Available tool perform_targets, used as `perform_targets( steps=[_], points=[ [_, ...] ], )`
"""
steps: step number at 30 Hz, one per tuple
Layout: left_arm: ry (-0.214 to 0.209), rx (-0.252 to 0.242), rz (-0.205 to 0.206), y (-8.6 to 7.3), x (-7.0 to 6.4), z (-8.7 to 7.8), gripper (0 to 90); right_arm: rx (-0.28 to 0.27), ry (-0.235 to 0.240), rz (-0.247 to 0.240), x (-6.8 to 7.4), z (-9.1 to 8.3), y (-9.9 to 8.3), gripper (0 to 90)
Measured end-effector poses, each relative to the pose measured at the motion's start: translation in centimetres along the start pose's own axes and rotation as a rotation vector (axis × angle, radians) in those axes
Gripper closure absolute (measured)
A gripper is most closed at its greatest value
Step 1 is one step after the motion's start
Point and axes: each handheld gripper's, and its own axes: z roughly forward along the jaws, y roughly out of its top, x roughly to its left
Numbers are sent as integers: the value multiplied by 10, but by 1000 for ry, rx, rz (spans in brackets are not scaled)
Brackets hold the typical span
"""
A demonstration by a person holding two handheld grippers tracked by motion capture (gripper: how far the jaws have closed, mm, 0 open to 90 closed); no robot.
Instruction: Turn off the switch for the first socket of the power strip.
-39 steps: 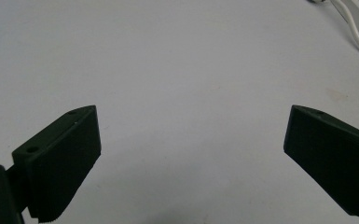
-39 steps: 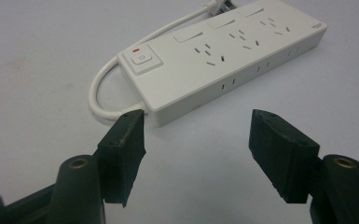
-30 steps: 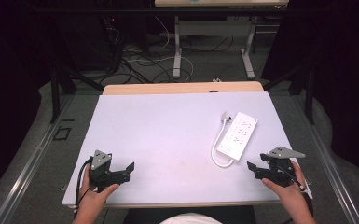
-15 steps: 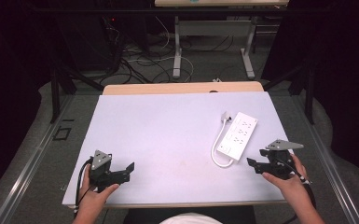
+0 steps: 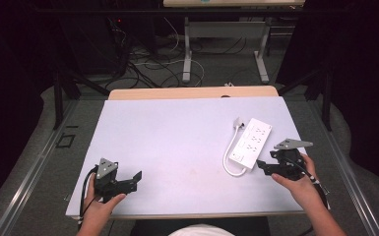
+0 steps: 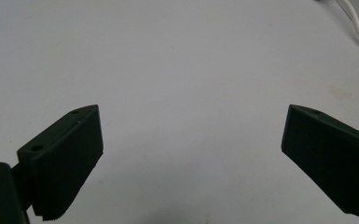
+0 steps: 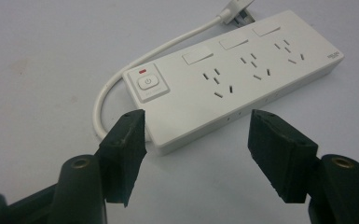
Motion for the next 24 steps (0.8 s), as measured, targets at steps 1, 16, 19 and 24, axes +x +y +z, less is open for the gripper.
perform_targets(
  steps=[1,16,19,24],
  points=[
    [0,0,1,0,0,0,53,5,4,2,0,0,1,365],
    [0,0,2,0,0,0,56,23,34,6,-2,8,20,416],
    [0,0,2,0,0,0,57,26,35,8,-2,8,22,429],
    [0,1,3,0,0,0,58,35,39,13,-3,11,27,438]
  ],
)
